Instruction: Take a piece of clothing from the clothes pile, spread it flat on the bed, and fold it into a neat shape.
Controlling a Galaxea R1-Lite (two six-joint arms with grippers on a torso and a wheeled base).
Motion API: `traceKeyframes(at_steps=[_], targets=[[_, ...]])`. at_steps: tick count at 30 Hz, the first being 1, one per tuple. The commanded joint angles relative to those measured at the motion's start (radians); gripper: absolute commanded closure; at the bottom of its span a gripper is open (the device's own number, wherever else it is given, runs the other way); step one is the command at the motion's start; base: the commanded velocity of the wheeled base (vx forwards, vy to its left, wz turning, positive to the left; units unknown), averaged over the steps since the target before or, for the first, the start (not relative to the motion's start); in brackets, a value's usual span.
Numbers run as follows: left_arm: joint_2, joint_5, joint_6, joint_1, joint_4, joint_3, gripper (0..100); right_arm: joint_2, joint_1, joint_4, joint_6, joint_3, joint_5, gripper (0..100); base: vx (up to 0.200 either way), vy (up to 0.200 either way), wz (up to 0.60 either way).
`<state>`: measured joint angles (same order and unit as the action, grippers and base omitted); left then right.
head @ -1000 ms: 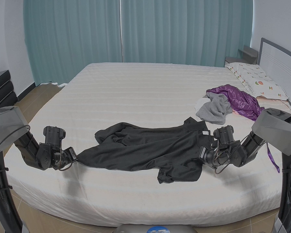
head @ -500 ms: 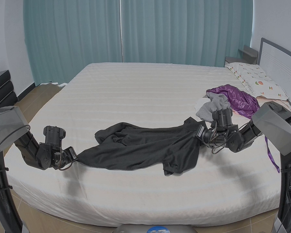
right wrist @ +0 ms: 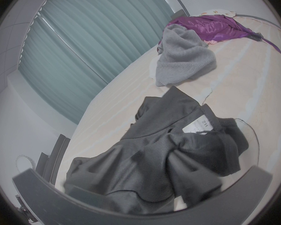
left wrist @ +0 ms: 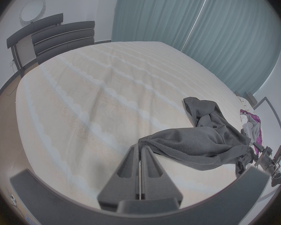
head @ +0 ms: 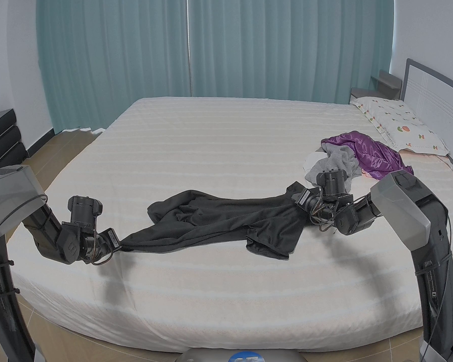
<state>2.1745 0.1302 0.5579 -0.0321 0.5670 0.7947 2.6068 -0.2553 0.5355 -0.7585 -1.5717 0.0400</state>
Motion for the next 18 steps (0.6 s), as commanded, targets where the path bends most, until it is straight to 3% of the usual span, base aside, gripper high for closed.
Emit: traceKeyframes(at_steps=[1, 7, 12, 14, 18], targets=[[0.002, 0.000, 0.000, 0.001, 0.001, 0.000, 100, 0.013, 0.016, 0.027, -0.007, 0.007, -0.002, 0, 0.000, 0.000, 0.00], [-0.001, 0.000, 0.000, 0.000, 0.001, 0.000, 100, -0.142, 0.030, 0.064, -0.010, 0.157, -0.078, 0, 0.000, 0.000, 0.00], [-0.004, 0.000, 0.000, 0.000, 0.001, -0.002, 100, -0.206, 0.027, 0.073, -0.013, 0.242, -0.094, 0, 0.000, 0.000, 0.00], [-0.007, 0.000, 0.000, 0.000, 0.001, -0.006, 100, -0.255, 0.001, 0.077, -0.013, 0.355, -0.137, 0, 0.000, 0.000, 0.00], [-0.008, 0.000, 0.000, 0.000, 0.001, -0.008, 100, -0.284, -0.035, 0.073, -0.024, 0.446, -0.155, 0, 0.000, 0.000, 0.00]])
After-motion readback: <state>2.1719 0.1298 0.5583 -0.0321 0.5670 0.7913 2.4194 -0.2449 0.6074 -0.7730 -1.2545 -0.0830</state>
